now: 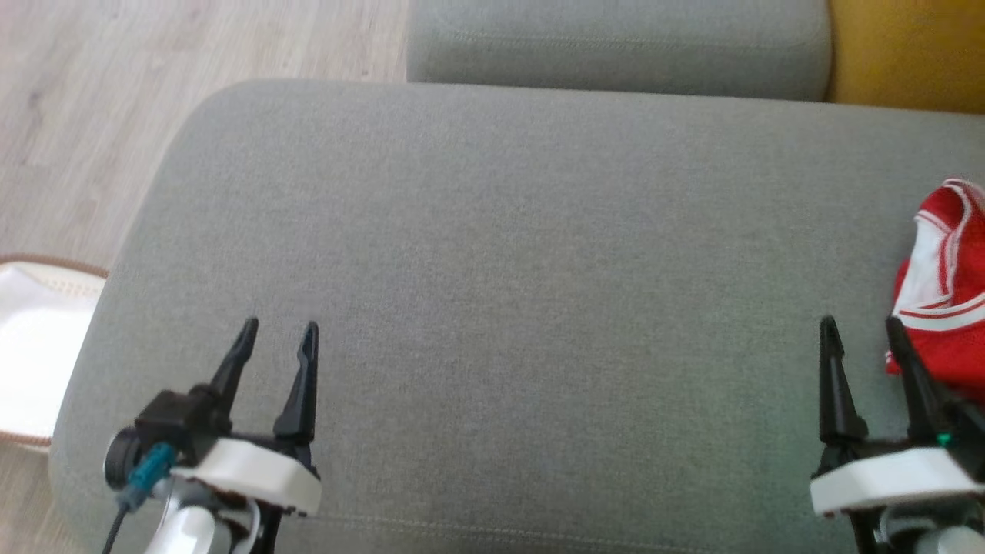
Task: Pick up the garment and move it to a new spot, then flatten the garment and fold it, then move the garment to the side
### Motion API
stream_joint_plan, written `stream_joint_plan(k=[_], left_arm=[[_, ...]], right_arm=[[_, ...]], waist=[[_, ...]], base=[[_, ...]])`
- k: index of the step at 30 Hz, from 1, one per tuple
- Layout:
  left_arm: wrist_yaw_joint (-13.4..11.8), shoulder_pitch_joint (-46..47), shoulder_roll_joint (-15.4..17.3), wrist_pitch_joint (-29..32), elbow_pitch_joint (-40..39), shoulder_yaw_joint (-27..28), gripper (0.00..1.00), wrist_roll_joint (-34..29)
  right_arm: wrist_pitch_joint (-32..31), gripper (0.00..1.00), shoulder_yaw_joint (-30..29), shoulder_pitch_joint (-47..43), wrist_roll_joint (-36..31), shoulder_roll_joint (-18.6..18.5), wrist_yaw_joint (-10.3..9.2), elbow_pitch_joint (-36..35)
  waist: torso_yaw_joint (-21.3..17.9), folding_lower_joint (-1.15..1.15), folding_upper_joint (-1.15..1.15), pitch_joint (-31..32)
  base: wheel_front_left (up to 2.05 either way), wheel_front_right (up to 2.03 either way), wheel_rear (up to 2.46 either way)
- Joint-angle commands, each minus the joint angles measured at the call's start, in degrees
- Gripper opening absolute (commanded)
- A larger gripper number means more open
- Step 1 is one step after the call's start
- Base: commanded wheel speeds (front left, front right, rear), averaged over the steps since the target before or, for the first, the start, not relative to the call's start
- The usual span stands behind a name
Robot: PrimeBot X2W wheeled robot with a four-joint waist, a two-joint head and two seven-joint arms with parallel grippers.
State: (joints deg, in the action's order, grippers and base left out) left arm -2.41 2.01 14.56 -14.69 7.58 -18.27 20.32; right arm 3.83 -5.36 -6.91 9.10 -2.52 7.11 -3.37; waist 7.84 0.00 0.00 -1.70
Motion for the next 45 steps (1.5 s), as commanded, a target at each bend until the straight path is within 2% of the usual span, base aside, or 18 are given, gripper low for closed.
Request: stream_joint_plan(k=[1,16,45], left_arm=[[0.3,1.8,1.5,-0.3,-1.4,2.0,1.00,0.4],[-0.4,-0.9,2.7,1.3,-0.9,1.2,1.00,0.7],[-3.1,-0.2,4.5,2.7,-1.4,-0.5,1.00,-1.4]], right_arm=[[-0.3,1.00,1.0,0.5,0.5,-0.4,0.37,-2.3],[-0.5,1.00,0.4,-3.8,2.1,-0.4,0.37,-2.9],[-0.5,1.00,0.5,-3.8,2.9,-0.4,0.37,-2.5]], waist=[[-0.5,0.00,0.00,1.0],[-2.4,0.00,0.00,4.2],[-2.4,0.00,0.00,4.6]], base=[[0.00,0.00,0.00],[0.00,0.00,0.00],[0.00,0.00,0.00]])
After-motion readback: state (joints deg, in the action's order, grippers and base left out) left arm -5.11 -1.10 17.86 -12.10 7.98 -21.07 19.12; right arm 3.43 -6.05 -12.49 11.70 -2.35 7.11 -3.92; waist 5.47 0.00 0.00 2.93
